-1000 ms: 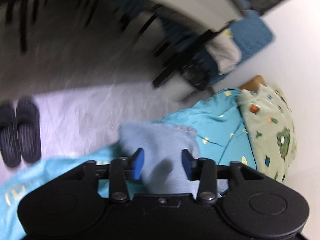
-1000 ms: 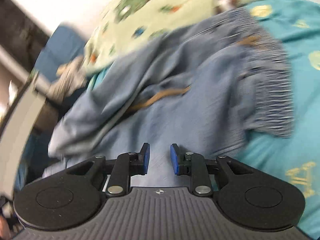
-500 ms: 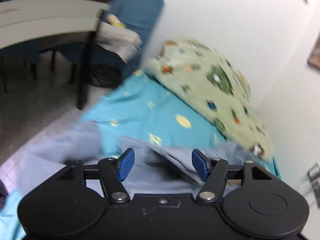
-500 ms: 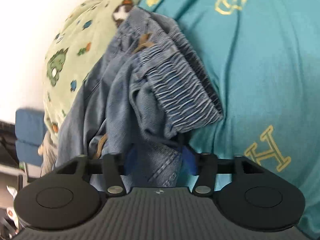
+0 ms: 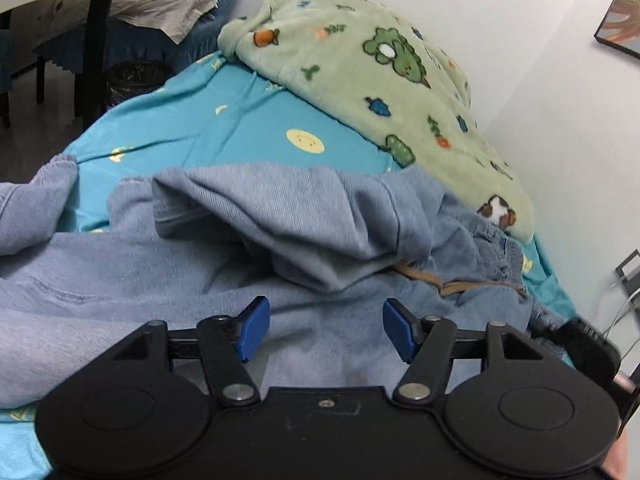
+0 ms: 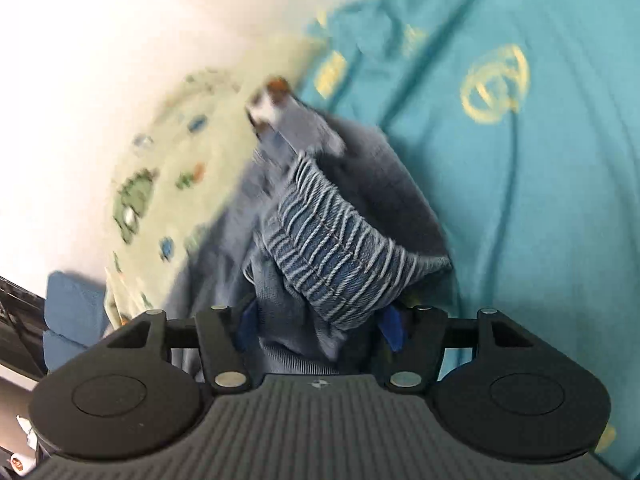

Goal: Fold clothes
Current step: 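Grasp the elastic cuff with the right gripper and fold it over the jeans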

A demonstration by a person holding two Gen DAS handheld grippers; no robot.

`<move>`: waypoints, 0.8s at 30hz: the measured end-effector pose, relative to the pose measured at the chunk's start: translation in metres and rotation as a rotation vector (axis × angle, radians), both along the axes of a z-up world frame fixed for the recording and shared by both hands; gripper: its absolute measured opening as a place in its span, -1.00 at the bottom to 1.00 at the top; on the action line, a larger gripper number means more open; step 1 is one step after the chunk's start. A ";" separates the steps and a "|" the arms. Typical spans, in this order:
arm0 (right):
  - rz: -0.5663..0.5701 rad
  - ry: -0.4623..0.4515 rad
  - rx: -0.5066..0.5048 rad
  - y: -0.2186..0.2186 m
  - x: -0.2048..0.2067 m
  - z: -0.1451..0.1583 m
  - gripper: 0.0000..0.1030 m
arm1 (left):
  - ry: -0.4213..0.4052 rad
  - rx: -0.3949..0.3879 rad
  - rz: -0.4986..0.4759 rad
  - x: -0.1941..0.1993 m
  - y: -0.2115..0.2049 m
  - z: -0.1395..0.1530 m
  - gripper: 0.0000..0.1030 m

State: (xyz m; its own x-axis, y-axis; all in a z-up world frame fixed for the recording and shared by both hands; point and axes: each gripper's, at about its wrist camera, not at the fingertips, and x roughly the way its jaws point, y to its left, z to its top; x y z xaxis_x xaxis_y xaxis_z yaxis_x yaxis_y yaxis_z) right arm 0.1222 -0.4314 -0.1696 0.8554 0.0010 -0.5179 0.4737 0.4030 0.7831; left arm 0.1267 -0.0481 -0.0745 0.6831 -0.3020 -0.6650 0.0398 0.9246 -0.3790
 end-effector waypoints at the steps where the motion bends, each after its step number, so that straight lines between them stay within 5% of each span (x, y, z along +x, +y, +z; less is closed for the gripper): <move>1: -0.006 -0.010 0.002 -0.002 0.003 -0.001 0.25 | -0.003 0.008 0.002 0.000 0.000 -0.001 0.16; 6: -0.010 0.024 0.084 -0.011 0.013 -0.026 0.22 | 0.008 -0.006 0.027 0.001 0.004 -0.006 0.16; 10: -0.021 0.024 -0.005 -0.011 0.012 -0.012 -0.32 | 0.009 -0.015 0.038 0.001 0.007 -0.006 0.14; 13: -0.064 -0.019 -0.045 -0.015 -0.002 0.009 -0.49 | -0.012 -0.022 0.032 -0.002 0.007 -0.003 0.14; 20: -0.185 -0.142 -0.098 -0.037 -0.042 0.060 -0.56 | -0.033 -0.027 -0.014 -0.008 0.002 0.000 0.14; 24: -0.233 -0.097 -0.177 -0.054 -0.053 0.076 -0.57 | -0.029 -0.021 -0.031 -0.009 0.000 -0.001 0.14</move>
State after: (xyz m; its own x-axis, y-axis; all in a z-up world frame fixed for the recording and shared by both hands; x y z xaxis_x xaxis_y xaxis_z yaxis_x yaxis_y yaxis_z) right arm 0.0694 -0.4857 -0.0939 0.8676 -0.2837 -0.4084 0.4956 0.4266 0.7566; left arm 0.1173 -0.0477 -0.0755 0.6921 -0.3368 -0.6384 0.0797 0.9147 -0.3962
